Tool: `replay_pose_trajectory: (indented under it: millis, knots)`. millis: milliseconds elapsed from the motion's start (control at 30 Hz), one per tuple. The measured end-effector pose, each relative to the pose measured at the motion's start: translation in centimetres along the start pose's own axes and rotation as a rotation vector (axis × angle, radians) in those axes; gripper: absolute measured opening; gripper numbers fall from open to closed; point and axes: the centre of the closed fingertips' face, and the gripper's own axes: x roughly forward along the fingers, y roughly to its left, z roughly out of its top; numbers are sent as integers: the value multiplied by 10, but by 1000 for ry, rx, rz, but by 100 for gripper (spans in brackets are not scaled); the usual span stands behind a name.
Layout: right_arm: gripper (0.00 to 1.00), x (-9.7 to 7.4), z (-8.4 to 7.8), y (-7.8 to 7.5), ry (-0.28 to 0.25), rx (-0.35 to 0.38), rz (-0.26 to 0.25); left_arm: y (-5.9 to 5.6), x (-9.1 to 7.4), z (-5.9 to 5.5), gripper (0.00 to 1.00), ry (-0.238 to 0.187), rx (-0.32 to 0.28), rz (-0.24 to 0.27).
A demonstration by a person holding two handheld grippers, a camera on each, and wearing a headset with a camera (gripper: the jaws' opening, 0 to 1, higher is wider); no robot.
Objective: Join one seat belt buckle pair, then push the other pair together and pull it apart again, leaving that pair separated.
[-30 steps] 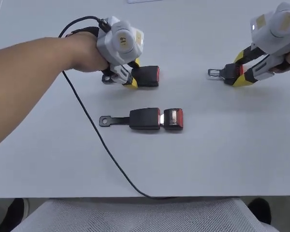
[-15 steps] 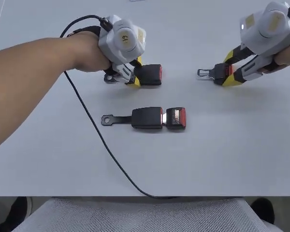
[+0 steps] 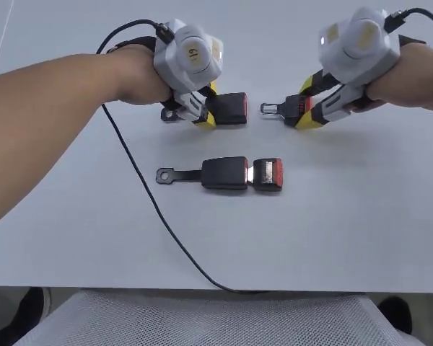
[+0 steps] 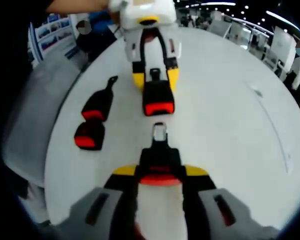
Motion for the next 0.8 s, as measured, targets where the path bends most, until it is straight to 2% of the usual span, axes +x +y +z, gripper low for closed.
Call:
replay_pose_trajectory:
  millis: [67,200,300,400,600,800]
  knots:
    - [34,4,5,1,5,-23,3,0,0,0,31,0,-2,0]
    - [34,12,15,0,5,-17,1,0,0,0,31,0,-1,-2]
    - [34,12,15,1,38,-23,-5,-1,-1,-1,31,2,-2,-2]
    - [34,11,17,-1,47,-47,-29,-1,-1,-1,31,13,6,-1]
    - [34,14,22,-3,35,-57,-39,-2,-1,-1,31,23,12,-4]
    - [34,19,28,-3,5,-53,-34,-2,-2,-1,31,12,11,-2]
